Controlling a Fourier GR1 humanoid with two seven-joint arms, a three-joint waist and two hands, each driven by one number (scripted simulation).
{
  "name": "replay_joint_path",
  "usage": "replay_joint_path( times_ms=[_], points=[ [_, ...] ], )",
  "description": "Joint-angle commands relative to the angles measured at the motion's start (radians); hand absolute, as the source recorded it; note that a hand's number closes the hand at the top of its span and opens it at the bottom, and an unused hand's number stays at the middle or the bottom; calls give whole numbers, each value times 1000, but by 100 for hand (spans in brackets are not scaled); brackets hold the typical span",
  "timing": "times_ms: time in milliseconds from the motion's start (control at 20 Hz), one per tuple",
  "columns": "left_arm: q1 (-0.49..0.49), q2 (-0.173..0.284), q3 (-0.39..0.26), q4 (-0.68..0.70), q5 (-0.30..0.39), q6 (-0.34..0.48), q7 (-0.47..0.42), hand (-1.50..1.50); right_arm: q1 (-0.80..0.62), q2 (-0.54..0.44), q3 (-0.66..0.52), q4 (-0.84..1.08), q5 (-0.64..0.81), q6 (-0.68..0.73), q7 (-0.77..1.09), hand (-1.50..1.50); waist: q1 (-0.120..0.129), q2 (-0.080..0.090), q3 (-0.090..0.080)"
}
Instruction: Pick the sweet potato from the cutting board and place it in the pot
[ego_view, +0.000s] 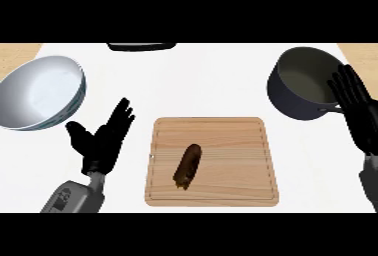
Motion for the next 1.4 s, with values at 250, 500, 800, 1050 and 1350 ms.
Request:
replay_joint_path(
  times_ms=[250, 500, 800, 1050, 1350],
  points=[
    [-174, 125, 132, -75, -89, 20, -124, 0, -309, -23, 244, -24, 45, 156, 336, 150, 137, 15, -29],
    [-154, 135, 160, -76, -56, 0, -102, 0, -353, -183, 436, -38, 463, 127, 395, -150, 79, 16, -25],
    [-113, 160, 201, -132, -60, 0, -76, 0, -339, -94, 553, -181, 530, 200, 392, -150, 38, 11, -22],
    [-126, 111, 184, -106, -92, 28, -113, 0, -544, -43, 624, -187, 496, 417, 703, -150, 43, 10, -24],
    [-87, 122, 195, -122, -78, -16, -107, 0, -648, 154, 718, -67, 489, 535, 921, -150, 51, 13, -23]
  ],
)
